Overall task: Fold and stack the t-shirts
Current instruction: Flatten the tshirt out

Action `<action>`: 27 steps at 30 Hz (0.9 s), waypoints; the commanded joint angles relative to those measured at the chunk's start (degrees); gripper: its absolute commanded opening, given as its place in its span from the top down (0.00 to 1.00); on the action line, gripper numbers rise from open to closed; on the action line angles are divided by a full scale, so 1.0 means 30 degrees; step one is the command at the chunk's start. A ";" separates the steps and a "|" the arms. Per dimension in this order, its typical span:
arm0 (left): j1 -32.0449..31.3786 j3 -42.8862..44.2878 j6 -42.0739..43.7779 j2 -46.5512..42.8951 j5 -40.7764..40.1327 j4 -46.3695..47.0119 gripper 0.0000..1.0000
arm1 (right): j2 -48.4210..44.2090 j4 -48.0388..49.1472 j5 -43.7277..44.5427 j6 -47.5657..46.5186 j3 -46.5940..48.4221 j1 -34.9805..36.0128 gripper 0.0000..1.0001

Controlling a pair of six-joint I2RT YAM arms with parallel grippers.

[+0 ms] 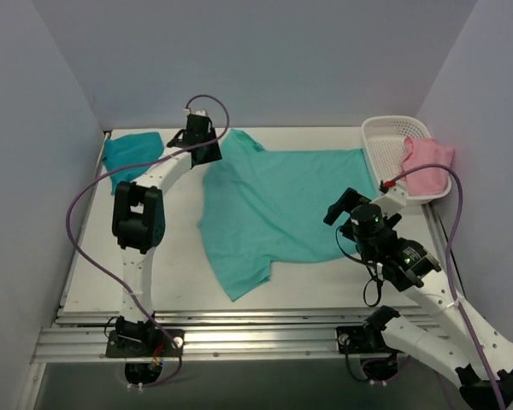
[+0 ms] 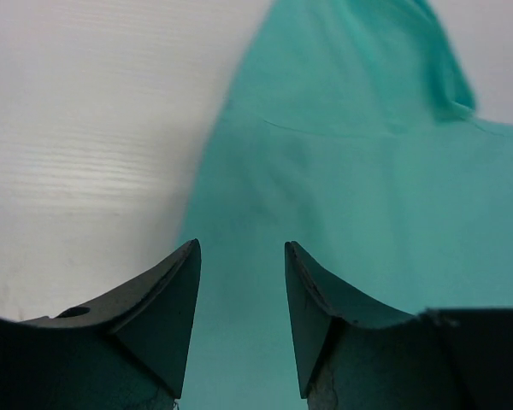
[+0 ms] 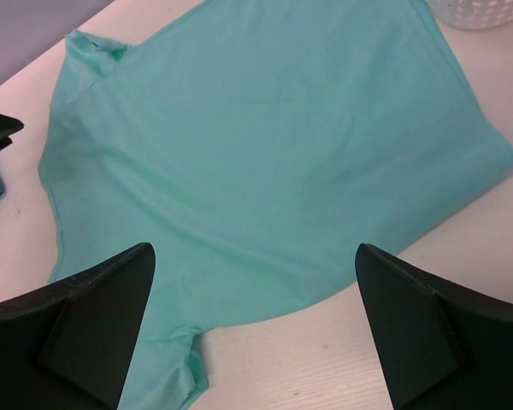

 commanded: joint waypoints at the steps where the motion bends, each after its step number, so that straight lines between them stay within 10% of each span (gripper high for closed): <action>1: -0.1895 -0.2273 -0.0618 -0.3817 0.1154 0.2667 0.48 | 0.0386 -0.1481 0.0429 0.2146 -0.0977 0.0051 0.01; 10: -0.4096 -0.7412 -0.1498 -0.4472 0.2966 0.6540 0.48 | 0.1062 0.1708 -0.3224 0.3232 -0.3989 -0.0621 0.00; 27: -0.3277 0.7288 -0.1996 0.6041 0.4435 0.1857 0.50 | 0.4281 0.5053 -0.4465 0.1387 -0.3853 -0.1209 0.04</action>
